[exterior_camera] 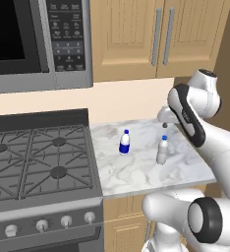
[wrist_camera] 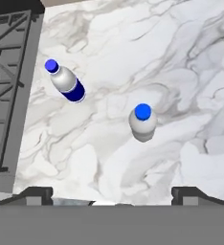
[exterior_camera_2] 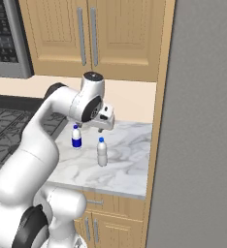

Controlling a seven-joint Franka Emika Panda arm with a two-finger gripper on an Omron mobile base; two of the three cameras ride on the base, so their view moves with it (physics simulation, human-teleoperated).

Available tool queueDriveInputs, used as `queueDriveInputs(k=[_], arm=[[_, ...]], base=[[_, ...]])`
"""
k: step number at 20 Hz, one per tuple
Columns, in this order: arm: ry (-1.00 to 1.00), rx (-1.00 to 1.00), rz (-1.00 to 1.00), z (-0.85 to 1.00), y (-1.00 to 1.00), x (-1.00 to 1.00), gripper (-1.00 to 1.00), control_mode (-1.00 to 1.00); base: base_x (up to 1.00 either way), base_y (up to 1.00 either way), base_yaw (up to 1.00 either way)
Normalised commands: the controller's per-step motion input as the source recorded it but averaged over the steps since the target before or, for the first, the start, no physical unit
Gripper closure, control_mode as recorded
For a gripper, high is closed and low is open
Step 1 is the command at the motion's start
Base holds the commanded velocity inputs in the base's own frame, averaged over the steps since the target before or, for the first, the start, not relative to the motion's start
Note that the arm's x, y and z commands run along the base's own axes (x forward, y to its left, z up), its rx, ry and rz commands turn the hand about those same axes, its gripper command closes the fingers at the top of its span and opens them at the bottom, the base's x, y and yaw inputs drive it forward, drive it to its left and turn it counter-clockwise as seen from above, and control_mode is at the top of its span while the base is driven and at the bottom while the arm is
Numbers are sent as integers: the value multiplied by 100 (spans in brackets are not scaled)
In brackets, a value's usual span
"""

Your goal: Take the bottled waters from the counter and place them in the freezer to freeze. Close the freezer door after placing the bottles.

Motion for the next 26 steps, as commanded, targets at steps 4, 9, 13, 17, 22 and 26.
queueDriveInputs(k=[4,9,13,17,22,26], arm=[[-24,-5,1,-11,-53,-7,-100,-100],[0,0,1,-26,-26,-9,-100,-100],[5,0,10,-43,-7,0,-100,-100],[15,0,21,-43,0,0,-100,-100],[12,-8,20,-43,0,0,-100,-100],[-3,-4,12,-20,0,0,-100,-100]], base=[[0,0,0],[0,0,0],[0,0,0],[0,0,0],[0,0,0],[0,0,0]])
